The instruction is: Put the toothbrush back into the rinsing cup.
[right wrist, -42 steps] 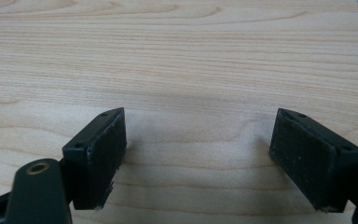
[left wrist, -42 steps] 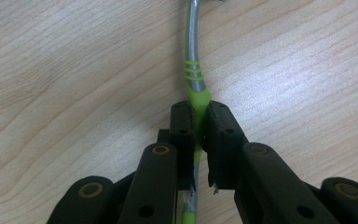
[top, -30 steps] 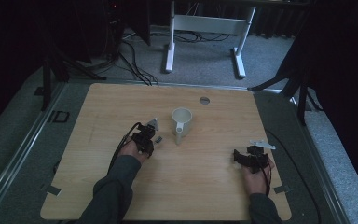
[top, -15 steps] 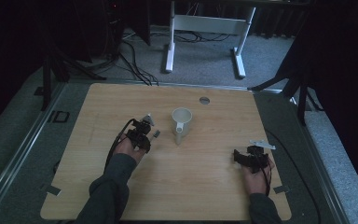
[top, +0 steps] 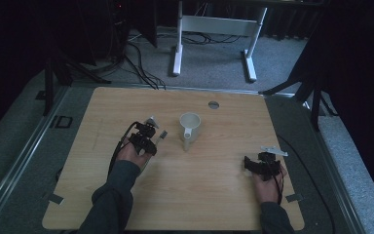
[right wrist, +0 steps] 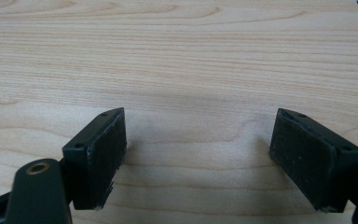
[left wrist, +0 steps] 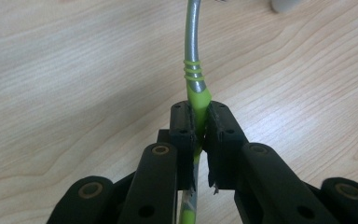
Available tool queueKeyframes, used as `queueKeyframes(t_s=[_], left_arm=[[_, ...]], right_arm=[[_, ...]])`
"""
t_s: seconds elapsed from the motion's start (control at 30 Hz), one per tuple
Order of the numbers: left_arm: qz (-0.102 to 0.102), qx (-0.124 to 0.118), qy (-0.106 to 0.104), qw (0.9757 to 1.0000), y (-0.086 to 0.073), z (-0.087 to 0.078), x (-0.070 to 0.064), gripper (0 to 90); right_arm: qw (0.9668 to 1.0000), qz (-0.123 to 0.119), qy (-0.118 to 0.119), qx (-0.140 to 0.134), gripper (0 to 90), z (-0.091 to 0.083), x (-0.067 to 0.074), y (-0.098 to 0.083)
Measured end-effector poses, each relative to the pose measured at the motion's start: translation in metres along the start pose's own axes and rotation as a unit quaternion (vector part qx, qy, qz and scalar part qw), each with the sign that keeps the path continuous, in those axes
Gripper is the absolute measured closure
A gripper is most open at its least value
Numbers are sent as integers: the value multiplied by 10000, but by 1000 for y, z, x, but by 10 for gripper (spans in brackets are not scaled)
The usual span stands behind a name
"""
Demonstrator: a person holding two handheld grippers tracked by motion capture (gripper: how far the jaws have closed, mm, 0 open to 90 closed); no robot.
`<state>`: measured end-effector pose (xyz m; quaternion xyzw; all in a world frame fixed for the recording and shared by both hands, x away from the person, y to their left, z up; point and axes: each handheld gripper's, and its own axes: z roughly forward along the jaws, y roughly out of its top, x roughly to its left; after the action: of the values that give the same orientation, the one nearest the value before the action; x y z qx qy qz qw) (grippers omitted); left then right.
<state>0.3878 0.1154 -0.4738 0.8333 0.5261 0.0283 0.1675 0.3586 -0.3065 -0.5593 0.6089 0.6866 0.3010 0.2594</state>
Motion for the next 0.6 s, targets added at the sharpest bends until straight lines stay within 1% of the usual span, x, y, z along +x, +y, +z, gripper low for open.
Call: queueKeyframes(t_s=[0.1, 0.13, 0.17, 0.23, 0.4, 0.47, 0.5, 0.6], left_arm=[[46, -116, -38, 9999, 0, -2, -1, 821], [97, -176, -76, 9998, 0, -2, -1, 821], [108, -239, -115, 9996, 0, -3, -2, 821], [135, -309, -129, 9993, -1, -4, -2, 820], [127, -481, -148, 9987, -1, -7, -1, 821], [161, -586, -172, 9980, -2, -9, -1, 820], [179, -600, -195, 9978, -2, -9, -1, 821], [212, -724, -188, 9970, -3, -11, -1, 820]], right_arm=[[10000, -5, -3, 0, 181, 0, 0, 0], [10000, -5, -3, 0, 181, 0, 0, 0], [10000, 0, 0, 0, 182, 0, 0, 0], [10000, 0, -2, 1, 181, 0, 0, 0], [10000, -2, 1, -1, 182, 0, 0, 0], [10000, 2, 2, -1, 181, 0, 0, 0], [10000, 1, 1, -1, 181, 0, 0, 0], [10000, 2, 0, 0, 182, 0, 0, 0]])
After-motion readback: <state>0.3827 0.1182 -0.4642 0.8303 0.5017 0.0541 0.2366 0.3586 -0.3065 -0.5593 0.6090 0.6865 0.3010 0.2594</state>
